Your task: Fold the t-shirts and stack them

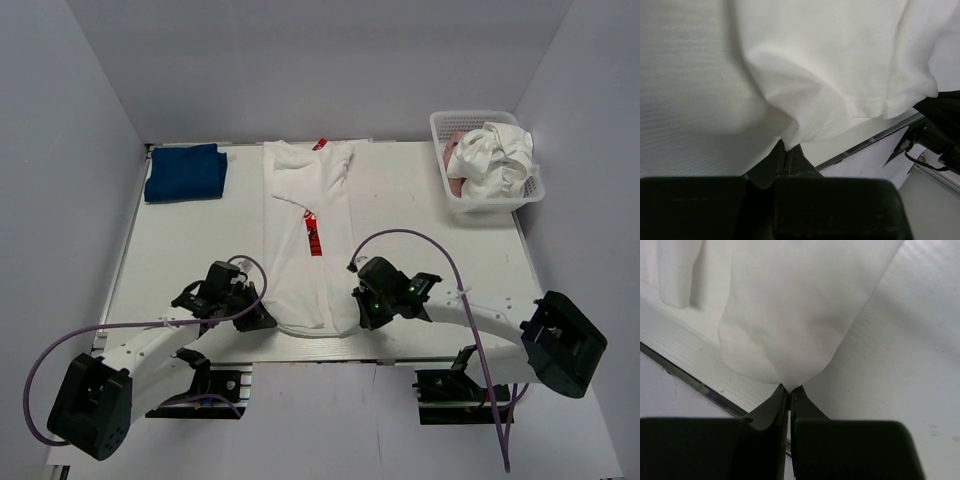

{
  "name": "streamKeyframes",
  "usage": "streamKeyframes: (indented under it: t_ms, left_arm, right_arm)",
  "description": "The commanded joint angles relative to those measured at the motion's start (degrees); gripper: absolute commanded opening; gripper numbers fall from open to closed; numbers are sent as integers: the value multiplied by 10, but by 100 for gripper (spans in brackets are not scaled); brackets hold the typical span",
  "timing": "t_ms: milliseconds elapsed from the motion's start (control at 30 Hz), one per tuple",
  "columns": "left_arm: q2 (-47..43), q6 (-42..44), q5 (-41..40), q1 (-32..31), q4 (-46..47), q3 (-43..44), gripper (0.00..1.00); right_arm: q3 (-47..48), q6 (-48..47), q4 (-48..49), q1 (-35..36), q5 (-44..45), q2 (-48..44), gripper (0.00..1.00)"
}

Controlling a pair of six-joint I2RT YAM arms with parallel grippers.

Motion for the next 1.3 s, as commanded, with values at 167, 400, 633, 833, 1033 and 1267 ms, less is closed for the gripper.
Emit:
streamKeyframes:
  t_ms: [167, 400, 633, 833, 1033, 1267]
  left_arm:
    - [-13, -25, -44, 11, 55, 95, 0]
    - [80, -25, -144, 17, 63, 203, 0]
    - [203, 25, -212, 27, 48, 346, 0]
    - [305, 55, -212, 52, 49, 441, 0]
    - [356, 61, -198, 75, 79, 464, 0]
    - [433, 80, -122, 87, 170, 482, 0]
  right_arm:
    - [157, 33, -30, -9, 157, 58, 0]
    - [299, 44, -21, -51, 250, 145, 0]
    - [428, 20, -35, -101, 271, 247, 0]
    - [508, -10, -17, -134, 244, 315, 0]
    - [567, -28, -16, -161, 224, 377, 0]
    - [611, -38, -7, -188, 201, 439, 0]
